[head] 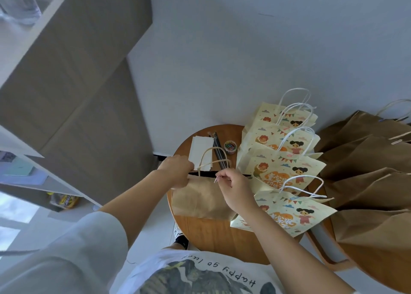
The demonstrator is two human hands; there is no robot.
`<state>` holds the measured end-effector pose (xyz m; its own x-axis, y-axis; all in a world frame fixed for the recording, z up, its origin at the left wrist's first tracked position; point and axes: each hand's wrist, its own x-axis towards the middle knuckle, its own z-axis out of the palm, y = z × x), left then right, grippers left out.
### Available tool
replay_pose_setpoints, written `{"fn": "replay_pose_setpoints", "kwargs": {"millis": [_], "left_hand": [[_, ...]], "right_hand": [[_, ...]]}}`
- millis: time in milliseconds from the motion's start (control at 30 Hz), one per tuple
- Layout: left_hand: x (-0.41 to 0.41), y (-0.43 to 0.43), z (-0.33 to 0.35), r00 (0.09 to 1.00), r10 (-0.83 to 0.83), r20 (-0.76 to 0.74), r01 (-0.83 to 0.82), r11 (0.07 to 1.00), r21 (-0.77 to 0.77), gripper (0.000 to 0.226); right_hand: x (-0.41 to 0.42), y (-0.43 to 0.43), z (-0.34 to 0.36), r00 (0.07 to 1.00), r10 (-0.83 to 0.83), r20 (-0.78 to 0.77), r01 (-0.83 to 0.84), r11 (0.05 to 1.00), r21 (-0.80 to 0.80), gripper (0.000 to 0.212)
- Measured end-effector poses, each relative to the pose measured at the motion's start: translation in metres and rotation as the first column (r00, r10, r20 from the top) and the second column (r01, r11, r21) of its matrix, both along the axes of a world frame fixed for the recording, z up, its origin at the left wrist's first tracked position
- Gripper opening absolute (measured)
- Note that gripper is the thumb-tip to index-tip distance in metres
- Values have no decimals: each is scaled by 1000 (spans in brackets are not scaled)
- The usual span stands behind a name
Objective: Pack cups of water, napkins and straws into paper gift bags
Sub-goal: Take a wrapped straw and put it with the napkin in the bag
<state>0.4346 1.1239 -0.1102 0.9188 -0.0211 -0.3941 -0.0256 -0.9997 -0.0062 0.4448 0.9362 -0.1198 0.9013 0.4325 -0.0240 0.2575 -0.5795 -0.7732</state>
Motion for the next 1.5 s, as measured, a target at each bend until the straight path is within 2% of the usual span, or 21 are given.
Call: {"fn": "replay_pose_setpoints", "kwargs": {"millis": [167, 400, 500, 667, 1033, 1133, 1233, 1300, 1333, 1400, 1433, 1467, 1500], "left_hand": [[11, -30, 4, 996, 88, -22, -90, 988, -126, 26], [8, -32, -18, 974, 188, 130, -159, 966, -202, 30], [7, -32, -19, 971, 173, 165, -136, 967, -216, 34], [4, -30, -18, 978, 127, 169, -90, 973, -211, 31], [5, -26, -21, 979, 66, 191, -25, 978, -208, 24], [5, -22, -25, 975, 73, 208, -30, 979, -201, 25], [4, -22, -21, 977, 60, 204, -23, 984, -179, 29], [4, -19, -15, 982, 3, 186, 21, 992, -126, 32], [3, -17, -12, 985, -16, 174, 32, 995, -89, 32], [-2, -7, -11, 992, -4, 124, 7, 1000, -26, 30], [-5, -1, -12, 995, 16, 101, -16, 1000, -3, 27], [-10, 5, -14, 995, 51, 83, -51, 999, 3, 25], [-14, 9, -16, 993, 93, 69, -92, 996, -12, 25]], "right_hand": [[10, 5, -5, 997, 1, 76, 2, 999, -32, 13], [18, 10, -4, 989, 21, 148, -4, 993, -115, 16], [23, 15, 0, 988, 30, 153, -7, 988, -153, 19], [31, 20, 5, 978, 141, 155, -90, 950, -299, 22], [32, 25, -2, 935, 274, 224, -145, 874, -464, 24], [21, 21, -12, 925, 314, 215, -161, 834, -527, 33], [12, 15, -22, 912, 364, 187, -172, 755, -633, 46], [9, 8, -21, 898, 375, 230, -185, 796, -577, 46], [7, 4, -20, 881, 366, 299, -196, 858, -474, 42], [2, -7, -18, 842, 245, 480, -149, 962, -228, 30], [2, -14, -19, 821, 159, 549, -77, 982, -170, 19], [2, -20, -20, 815, 93, 571, 0, 987, -161, 16], [4, -23, -19, 837, 77, 542, 55, 973, -223, 27]]}}
